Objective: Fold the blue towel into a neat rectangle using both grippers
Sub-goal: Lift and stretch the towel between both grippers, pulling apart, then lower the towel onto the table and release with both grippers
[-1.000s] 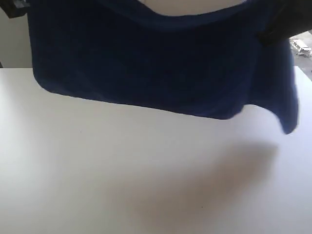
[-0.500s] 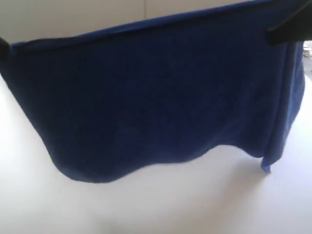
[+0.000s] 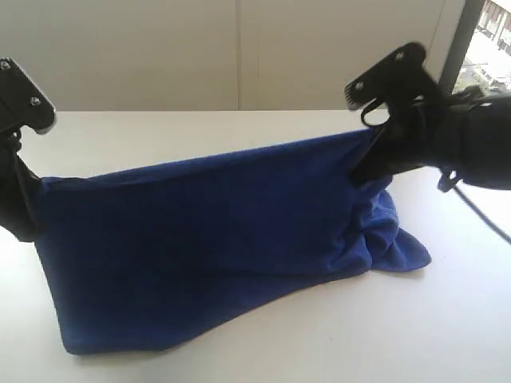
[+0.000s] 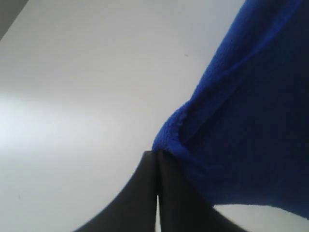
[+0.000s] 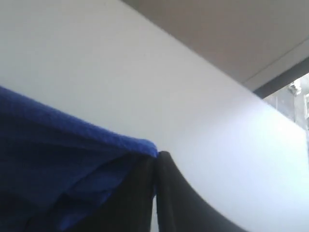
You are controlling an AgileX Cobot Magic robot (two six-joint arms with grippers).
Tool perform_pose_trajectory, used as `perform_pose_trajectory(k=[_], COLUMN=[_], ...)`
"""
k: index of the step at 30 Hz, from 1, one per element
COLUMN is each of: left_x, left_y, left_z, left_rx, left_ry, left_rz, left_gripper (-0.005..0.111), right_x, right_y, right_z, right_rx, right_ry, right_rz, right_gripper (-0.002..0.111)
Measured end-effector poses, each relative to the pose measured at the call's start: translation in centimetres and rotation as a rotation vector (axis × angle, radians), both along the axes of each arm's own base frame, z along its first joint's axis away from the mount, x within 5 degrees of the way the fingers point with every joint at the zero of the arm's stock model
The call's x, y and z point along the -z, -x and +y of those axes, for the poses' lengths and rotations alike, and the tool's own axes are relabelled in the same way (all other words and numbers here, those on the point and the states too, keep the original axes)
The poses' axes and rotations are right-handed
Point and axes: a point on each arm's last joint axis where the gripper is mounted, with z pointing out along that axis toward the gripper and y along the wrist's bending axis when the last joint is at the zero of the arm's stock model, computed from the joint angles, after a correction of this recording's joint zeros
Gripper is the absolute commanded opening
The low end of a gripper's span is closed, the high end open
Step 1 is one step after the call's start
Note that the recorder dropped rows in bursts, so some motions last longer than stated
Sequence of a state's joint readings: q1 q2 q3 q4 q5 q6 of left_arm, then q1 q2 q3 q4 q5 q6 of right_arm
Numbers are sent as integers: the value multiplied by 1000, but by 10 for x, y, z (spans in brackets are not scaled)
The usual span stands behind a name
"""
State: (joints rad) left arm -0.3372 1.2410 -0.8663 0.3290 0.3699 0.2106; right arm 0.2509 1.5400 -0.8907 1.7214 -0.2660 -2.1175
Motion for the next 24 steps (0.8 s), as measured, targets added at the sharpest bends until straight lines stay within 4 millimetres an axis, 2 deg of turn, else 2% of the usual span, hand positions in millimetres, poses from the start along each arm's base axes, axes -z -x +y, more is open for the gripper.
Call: perform_pose_trajectory(k=[3,5,10,13,18,21,24], left_x=[18,29,52,70,82,82,80], left_y=[-20,-36,-67,-76,-83,-85,-86], left_z=[5,9,24,38,59,64,64], left_rx=[-22,-33,-63,-108,-170,-182,-190], left_ry=[-14,4,48,45,45,52,64], left_rz=[-6,-42,-115,-83,-63,-82,-94], left_gripper=[0,0,3,16,56,67,67], right_x=[26,37,48,49,39,36,35], right_y=[-16,-26,-53,-63,-70,-72,-73], right_z=[5,9,19,26,27,25,21], right_rx=[-14,-21,-53,-82,-60,-37,-7], right_ry=[11,14,-8,-46,-68,-59,-26], right_rz=[71,94,102,91,59,48,46], right_gripper=[0,0,3,19,54,61,60])
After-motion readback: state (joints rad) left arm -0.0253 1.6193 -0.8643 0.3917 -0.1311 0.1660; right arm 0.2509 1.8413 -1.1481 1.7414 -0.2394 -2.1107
